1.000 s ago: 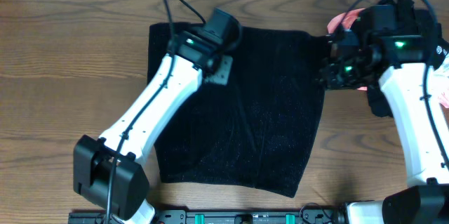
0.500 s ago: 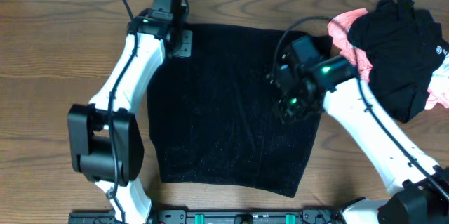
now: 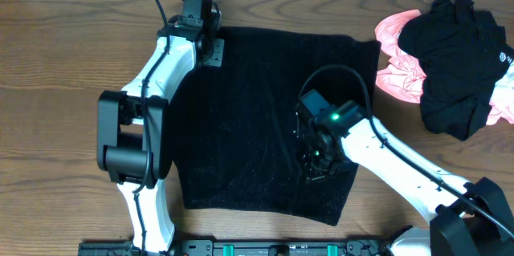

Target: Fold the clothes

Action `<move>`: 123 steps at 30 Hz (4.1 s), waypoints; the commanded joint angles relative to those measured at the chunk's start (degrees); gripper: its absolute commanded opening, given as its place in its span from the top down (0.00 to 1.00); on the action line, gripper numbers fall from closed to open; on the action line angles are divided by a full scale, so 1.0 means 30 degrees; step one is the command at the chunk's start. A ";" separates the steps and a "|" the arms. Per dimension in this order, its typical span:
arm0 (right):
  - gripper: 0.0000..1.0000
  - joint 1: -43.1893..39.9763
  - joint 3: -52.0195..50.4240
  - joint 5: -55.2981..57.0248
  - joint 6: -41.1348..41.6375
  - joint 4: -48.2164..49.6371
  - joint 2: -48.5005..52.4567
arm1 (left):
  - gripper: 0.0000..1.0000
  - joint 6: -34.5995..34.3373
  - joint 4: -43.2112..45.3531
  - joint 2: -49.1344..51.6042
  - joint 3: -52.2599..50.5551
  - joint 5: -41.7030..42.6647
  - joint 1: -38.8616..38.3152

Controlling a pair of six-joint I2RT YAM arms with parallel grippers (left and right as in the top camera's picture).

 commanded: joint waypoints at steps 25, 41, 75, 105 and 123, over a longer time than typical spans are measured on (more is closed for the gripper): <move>0.99 -0.3162 -0.4364 0.0612 0.2980 1.0972 0.3723 | 0.92 -0.1617 -0.5413 0.1581 -0.0095 -0.0211 0.2958; 0.99 -0.8706 -0.0131 0.2237 -0.0539 1.2786 0.5013 | 0.92 -0.5202 -0.7278 0.1581 -0.3053 -0.0124 0.4182; 0.99 -0.9224 0.2754 0.2382 -0.4685 1.4790 0.5005 | 0.94 -0.4758 -0.8663 -0.1049 -0.4153 0.3381 0.3942; 0.46 -0.6732 0.6754 0.2718 -0.3359 -0.5027 0.4335 | 0.77 -0.1239 -0.0568 -0.8349 -0.4153 0.1129 0.3942; 0.99 -0.6703 -0.0823 0.4452 -0.0459 0.4437 0.4364 | 0.77 -0.1239 -0.0306 -0.8349 -0.4153 0.1122 0.3942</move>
